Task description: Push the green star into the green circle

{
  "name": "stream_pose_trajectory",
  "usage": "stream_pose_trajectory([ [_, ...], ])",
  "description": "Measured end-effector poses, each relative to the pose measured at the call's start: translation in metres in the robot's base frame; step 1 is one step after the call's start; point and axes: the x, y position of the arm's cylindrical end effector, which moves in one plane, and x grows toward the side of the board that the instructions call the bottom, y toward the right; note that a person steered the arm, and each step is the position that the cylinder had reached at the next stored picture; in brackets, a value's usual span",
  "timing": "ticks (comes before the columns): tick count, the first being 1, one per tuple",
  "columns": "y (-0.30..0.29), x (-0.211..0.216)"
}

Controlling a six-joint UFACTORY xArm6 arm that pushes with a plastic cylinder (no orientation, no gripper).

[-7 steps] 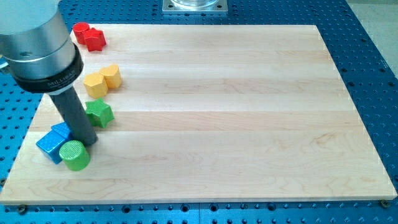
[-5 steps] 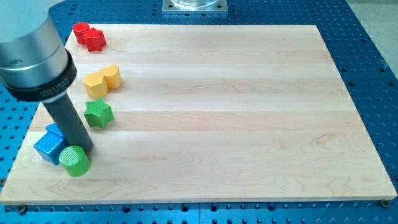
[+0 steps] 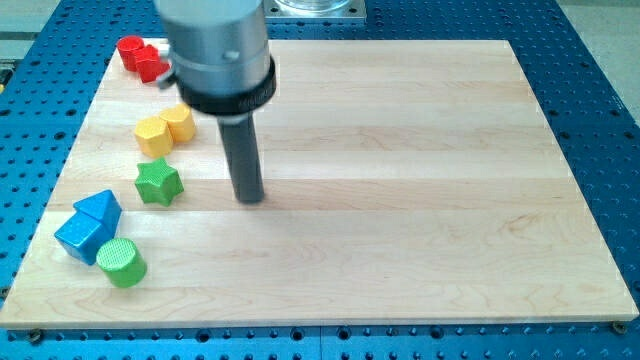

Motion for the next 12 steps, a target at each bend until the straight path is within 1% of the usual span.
stream_pose_trajectory([
  [1,-0.005,-0.039],
  [3,-0.073,-0.032],
  [4,-0.082,-0.019],
  [6,-0.082,0.053],
  [7,-0.081,0.051],
  [9,-0.056,0.002],
  [10,-0.069,0.003],
  [11,-0.088,0.016],
  [12,-0.092,0.02],
])
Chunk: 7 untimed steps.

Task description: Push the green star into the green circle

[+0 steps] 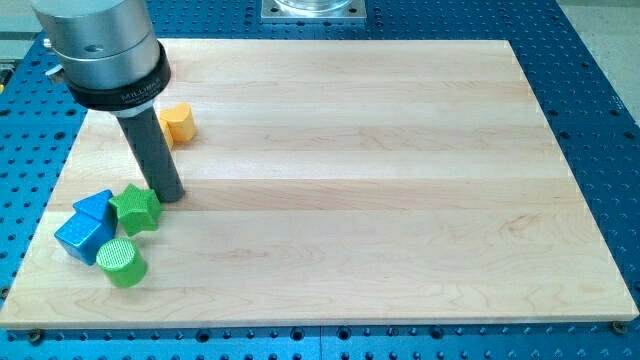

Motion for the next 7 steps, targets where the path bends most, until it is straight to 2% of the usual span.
stream_pose_trajectory([
  [5,-0.006,0.05],
  [6,0.002,0.038],
  [7,0.0,0.005],
])
